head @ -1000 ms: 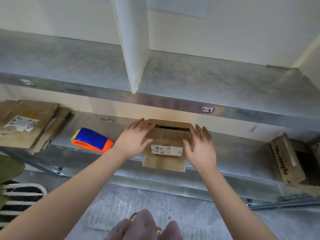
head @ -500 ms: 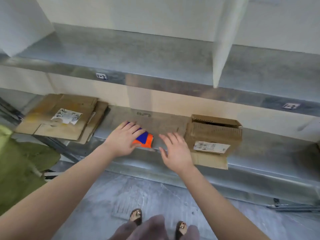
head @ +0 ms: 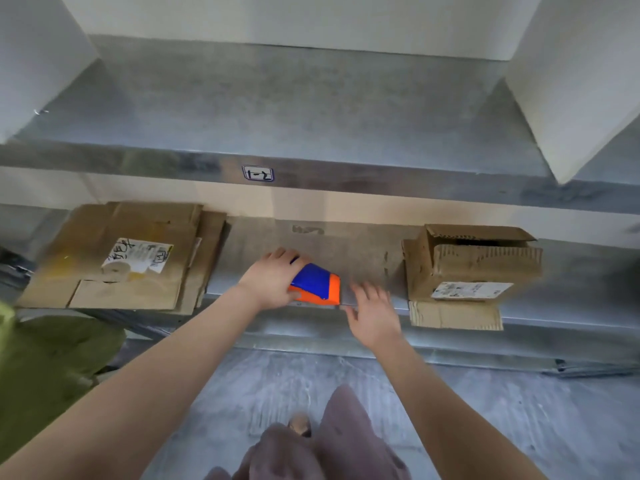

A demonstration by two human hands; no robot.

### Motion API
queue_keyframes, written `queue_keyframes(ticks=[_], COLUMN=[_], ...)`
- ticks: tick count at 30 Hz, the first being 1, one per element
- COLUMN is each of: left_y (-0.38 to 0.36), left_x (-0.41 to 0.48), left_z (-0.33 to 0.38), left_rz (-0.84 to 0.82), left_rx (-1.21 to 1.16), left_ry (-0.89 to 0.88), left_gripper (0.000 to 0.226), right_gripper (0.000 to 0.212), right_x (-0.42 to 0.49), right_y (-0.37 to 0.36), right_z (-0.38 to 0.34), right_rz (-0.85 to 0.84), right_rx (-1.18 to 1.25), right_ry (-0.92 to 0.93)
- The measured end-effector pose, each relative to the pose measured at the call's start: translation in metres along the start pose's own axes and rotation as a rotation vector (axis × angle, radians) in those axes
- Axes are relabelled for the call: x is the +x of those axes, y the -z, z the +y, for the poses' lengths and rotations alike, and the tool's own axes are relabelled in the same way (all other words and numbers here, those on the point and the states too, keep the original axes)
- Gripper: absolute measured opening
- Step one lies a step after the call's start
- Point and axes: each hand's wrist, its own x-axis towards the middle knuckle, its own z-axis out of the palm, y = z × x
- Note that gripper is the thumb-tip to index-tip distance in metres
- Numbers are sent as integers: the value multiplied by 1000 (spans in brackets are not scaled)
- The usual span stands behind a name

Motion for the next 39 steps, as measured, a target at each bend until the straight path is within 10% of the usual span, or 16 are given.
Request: queue_keyframes(ticks=[7, 39], left_y=[4, 6], left_x=[14, -35], left_z=[-18, -23], left_rz=[-186, -4], left_rx=[-192, -399], left_ry=[24, 92], left_gripper=[62, 65], right_gripper=[52, 63], right_x=[4, -3], right_y=[-10, -5], right_z=[5, 4], right_rz=[-11, -139], right_rx=[58, -82], right_ry=[-26, -11])
